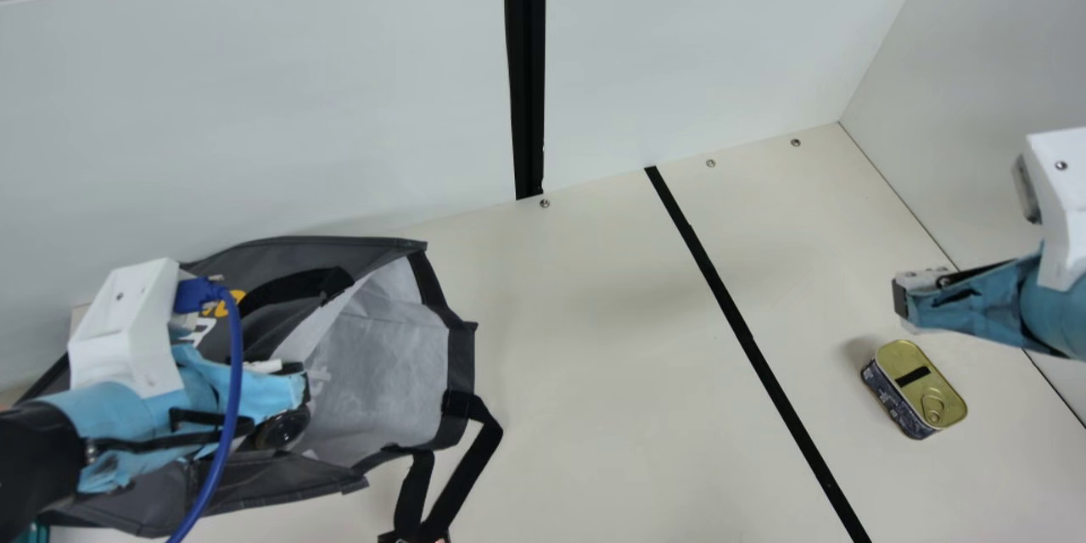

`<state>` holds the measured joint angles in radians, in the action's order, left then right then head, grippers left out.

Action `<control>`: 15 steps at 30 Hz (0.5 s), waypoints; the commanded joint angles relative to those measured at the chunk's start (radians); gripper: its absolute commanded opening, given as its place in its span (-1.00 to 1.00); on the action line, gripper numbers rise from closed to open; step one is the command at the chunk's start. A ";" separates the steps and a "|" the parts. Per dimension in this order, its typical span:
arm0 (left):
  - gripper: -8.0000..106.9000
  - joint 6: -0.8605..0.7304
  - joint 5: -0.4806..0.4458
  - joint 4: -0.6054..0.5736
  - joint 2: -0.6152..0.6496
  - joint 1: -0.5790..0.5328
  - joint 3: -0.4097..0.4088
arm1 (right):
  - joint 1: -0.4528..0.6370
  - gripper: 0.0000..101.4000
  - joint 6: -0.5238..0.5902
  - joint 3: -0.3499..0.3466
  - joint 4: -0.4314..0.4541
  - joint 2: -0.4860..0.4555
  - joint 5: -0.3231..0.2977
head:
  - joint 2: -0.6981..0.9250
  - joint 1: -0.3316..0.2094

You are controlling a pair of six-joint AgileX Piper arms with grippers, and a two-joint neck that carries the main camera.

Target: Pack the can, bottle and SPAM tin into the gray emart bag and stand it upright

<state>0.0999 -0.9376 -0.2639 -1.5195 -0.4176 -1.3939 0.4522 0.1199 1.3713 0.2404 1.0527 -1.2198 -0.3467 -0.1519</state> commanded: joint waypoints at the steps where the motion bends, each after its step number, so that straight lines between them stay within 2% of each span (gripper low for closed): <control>1: -1.00 0.000 0.000 0.000 0.000 0.000 0.000 | 0.018 0.87 0.002 -0.014 -0.009 -0.016 0.000 | -0.002 -0.023; 15: -1.00 0.000 0.000 0.000 0.000 0.000 0.000 | 0.140 0.87 0.008 -0.104 -0.096 -0.112 0.000 | -0.002 -0.023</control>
<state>0.0999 -0.9376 -0.2639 -1.5195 -0.4176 -1.3939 0.5890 0.1289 1.2703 0.1503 0.9425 -1.2203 -0.3482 -0.1519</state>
